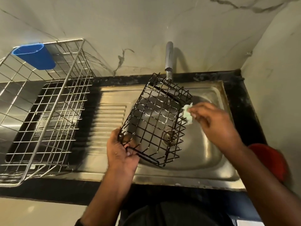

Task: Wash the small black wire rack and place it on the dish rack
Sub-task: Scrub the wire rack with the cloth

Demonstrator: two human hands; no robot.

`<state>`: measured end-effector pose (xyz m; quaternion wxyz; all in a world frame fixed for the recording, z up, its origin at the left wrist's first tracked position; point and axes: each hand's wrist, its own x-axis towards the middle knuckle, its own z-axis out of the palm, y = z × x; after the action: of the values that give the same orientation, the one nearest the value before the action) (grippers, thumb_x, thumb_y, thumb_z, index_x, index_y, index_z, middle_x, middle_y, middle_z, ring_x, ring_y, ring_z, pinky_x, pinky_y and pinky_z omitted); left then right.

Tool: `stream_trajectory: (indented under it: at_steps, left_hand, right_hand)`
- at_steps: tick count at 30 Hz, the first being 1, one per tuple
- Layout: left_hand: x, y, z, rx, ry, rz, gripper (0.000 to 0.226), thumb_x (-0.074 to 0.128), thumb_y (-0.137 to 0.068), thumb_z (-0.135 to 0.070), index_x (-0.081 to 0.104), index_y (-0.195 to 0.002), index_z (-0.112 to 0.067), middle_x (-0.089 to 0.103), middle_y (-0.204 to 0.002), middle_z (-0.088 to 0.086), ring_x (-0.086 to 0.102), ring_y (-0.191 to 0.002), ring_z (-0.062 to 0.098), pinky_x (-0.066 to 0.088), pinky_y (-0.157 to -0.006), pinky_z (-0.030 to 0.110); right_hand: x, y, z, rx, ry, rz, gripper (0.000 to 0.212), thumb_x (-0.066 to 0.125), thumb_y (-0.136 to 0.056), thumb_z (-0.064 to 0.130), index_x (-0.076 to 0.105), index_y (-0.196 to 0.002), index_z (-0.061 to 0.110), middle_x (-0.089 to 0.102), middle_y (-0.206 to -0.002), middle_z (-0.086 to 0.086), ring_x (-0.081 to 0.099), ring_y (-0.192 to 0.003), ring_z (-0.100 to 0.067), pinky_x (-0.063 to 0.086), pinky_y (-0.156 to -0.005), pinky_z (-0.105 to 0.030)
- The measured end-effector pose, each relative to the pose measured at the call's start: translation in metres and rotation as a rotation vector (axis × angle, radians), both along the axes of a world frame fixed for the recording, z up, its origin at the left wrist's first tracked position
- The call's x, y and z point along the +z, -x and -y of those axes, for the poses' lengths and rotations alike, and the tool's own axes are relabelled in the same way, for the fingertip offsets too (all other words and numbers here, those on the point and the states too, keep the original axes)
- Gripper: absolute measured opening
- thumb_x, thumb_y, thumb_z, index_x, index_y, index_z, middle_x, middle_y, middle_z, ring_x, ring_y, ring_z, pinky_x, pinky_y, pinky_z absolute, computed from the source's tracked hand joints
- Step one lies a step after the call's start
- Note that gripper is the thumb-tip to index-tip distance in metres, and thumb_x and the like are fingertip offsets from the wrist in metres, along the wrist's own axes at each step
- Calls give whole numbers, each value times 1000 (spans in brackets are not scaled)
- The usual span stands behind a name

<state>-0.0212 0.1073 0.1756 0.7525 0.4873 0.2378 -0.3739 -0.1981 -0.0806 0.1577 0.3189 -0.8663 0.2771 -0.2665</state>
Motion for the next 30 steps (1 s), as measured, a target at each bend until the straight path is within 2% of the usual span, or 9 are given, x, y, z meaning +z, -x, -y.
stream_trajectory:
  at_steps: [3, 7, 11, 14, 16, 18, 22, 26, 30]
  left_hand:
    - [-2, 0, -3, -6, 15, -14, 55, 58, -98, -31, 44, -45, -23, 34, -35, -4, 26, -24, 7, 27, -31, 17]
    - [-4, -7, -2, -23, 28, -42, 48, 57, -98, -28, 44, -52, -23, 36, -36, -3, 30, -23, 7, 26, -31, 17]
    - [-10, -21, -2, -42, 54, -97, 46, 56, -99, -29, 44, -55, -21, 37, -36, -4, 28, -23, 6, 23, -28, 18]
    - [-16, -31, -1, -74, 25, -124, 42, 55, -100, -34, 47, -61, -21, 41, -40, -4, 31, -26, 7, 28, -29, 19]
    - [-22, -38, -3, -97, 24, -156, 39, 55, -100, -35, 50, -64, -21, 44, -41, -4, 35, -28, 8, 31, -30, 17]
    - [-25, -42, -6, -134, 34, -185, 37, 54, -101, -35, 51, -66, -20, 45, -42, -4, 36, -28, 7, 31, -30, 16]
    - [-33, -56, -9, -201, 62, -199, 35, 52, -103, -33, 53, -72, -17, 45, -44, -3, 34, -27, 6, 29, -26, 18]
    - [-53, -77, -16, -267, 7, -216, 31, 53, -102, -37, 59, -78, -17, 50, -49, -3, 37, -31, 7, 31, -28, 20]
    - [-55, -92, -17, -381, -43, -217, 35, 49, -105, -36, 54, -76, -17, 45, -46, -6, 35, -29, 7, 29, -27, 17]
  right_hand:
    - [-8, 2, 7, -190, -250, -16, 18, 68, -94, 11, 73, -107, 23, 69, -103, 15, 67, -96, -3, 45, -83, -6]
    - [-12, -6, -15, -255, -1026, 173, 26, 64, -93, 1, 67, -111, 19, 71, -105, -5, 70, -96, -18, 58, -77, -24]
    - [-9, -21, -37, -414, -1340, 385, 21, 58, -98, 8, 66, -116, 11, 63, -117, -11, 65, -103, -27, 58, -76, -32]
    - [-7, -29, -46, -483, -1350, 369, 32, 59, -95, 34, 67, -115, 11, 63, -122, -14, 64, -111, -32, 59, -72, -31]
    - [-5, -37, -52, -514, -1288, 341, 38, 61, -92, 40, 64, -116, 10, 63, -122, -12, 64, -111, -29, 58, -70, -27]
    - [-4, -45, -59, -540, -1194, 314, 34, 64, -93, 36, 61, -112, 9, 62, -122, -3, 64, -110, -25, 58, -72, -26]
    - [-3, -62, -81, -575, -1077, 224, 30, 65, -94, 32, 58, -114, 10, 61, -113, 3, 62, -103, -17, 55, -92, -37]
    - [2, -74, -90, -603, -1060, 225, 18, 65, -95, 21, 65, -112, 14, 64, -112, -7, 62, -94, -16, 55, -83, -31]
    - [7, -82, -102, -640, -1001, 235, 18, 66, -95, 18, 69, -113, 15, 67, -107, -4, 60, -92, -13, 51, -78, -27]
